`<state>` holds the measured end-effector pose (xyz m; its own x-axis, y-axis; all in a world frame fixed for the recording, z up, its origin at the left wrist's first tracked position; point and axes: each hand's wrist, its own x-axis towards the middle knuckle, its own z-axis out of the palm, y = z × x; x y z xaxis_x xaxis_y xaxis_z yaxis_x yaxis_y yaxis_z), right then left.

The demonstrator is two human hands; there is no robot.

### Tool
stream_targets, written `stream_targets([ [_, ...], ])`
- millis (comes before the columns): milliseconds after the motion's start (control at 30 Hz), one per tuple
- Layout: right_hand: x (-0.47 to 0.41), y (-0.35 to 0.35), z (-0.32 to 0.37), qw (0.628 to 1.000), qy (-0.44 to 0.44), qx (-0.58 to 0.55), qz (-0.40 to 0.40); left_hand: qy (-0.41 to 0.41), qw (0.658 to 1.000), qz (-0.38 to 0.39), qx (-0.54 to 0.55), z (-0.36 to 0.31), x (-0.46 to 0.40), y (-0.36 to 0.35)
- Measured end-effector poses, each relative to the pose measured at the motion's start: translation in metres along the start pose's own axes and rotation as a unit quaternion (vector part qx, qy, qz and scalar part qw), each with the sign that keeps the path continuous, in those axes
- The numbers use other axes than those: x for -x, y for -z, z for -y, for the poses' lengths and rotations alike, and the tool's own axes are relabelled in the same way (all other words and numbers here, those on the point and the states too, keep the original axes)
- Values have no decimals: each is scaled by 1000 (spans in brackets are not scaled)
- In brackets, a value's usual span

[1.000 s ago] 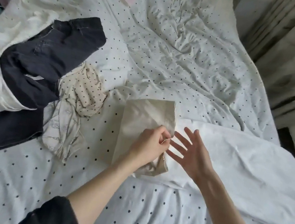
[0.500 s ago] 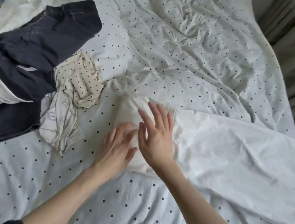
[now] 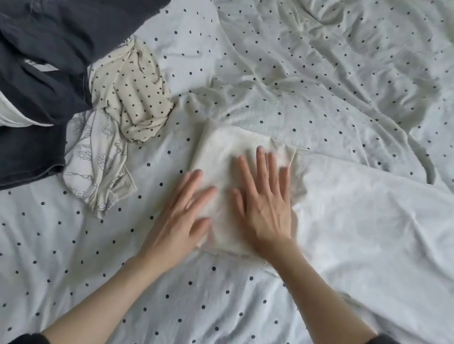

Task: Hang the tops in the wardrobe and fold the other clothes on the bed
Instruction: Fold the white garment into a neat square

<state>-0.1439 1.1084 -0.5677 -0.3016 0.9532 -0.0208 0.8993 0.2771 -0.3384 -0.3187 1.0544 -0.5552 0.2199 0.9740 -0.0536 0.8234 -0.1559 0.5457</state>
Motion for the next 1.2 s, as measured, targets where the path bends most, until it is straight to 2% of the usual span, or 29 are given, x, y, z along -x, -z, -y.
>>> stream_targets([
  [67, 41, -1, 4, 1000, -3, 8, 12, 80, 993, -49, 76, 1, -5, 10],
  [133, 69, -5, 2, 999, -11, 27, 37, 185, 967, -75, 157, 3, -15, 17],
  [200, 77, -4, 0, 997, -20, 42, 59, 279, 929, -70, 233, 2, -30, 26],
  [267, 75, 2, 0, 996, -18, 36, 74, 336, 895, -47, 289, -1, -43, 33],
  [333, 72, 7, -3, 995, -16, 17, 96, 343, 880, -30, 328, -8, -47, 42],
  [433, 67, 20, -9, 994, 0, -30, 101, 314, 881, -23, 353, -29, -46, 62],
  [500, 63, 32, -13, 990, 3, -119, 73, 295, 882, -20, 367, -51, -46, 76],
  [533, 60, 39, -15, 979, -25, -193, 67, 283, 883, -17, 375, -62, -46, 82],
  [567, 57, 49, -18, 952, -85, -287, 70, 268, 885, -15, 379, -76, -48, 87],
  [600, 54, 60, -23, 906, -158, -385, 81, 252, 888, -10, 384, -90, -50, 91],
  [667, 54, 82, -40, 783, -265, -555, 88, 210, 898, 12, 387, -124, -56, 93],
  [767, 63, 104, -74, 639, -317, -697, 74, 150, 907, 63, 389, -171, -65, 75],
  [800, 68, 111, -88, 604, -323, -726, 63, 137, 909, 82, 384, -188, -69, 61],
  [867, 78, 119, -108, 568, -334, -751, 51, 103, 933, 129, 320, -206, -75, 28],
  [933, 88, 122, -120, 581, -341, -737, 46, 61, 964, 175, 191, -212, -76, -4],
  [967, 93, 121, -126, 601, -342, -721, 42, 32, 977, 180, 107, -211, -74, -21],
  [1033, 104, 113, -138, 654, -364, -663, 17, -24, 986, 160, -42, -205, -66, -49],
  [1100, 110, 104, -139, 711, -378, -593, -14, -39, 978, 155, -130, -187, -58, -63],
  [1133, 112, 100, -138, 768, -366, -525, -33, -36, 974, 160, -157, -179, -54, -70],
  [1200, 114, 92, -133, 900, -277, -325, -89, -41, 969, 154, -188, -164, -49, -77],
])
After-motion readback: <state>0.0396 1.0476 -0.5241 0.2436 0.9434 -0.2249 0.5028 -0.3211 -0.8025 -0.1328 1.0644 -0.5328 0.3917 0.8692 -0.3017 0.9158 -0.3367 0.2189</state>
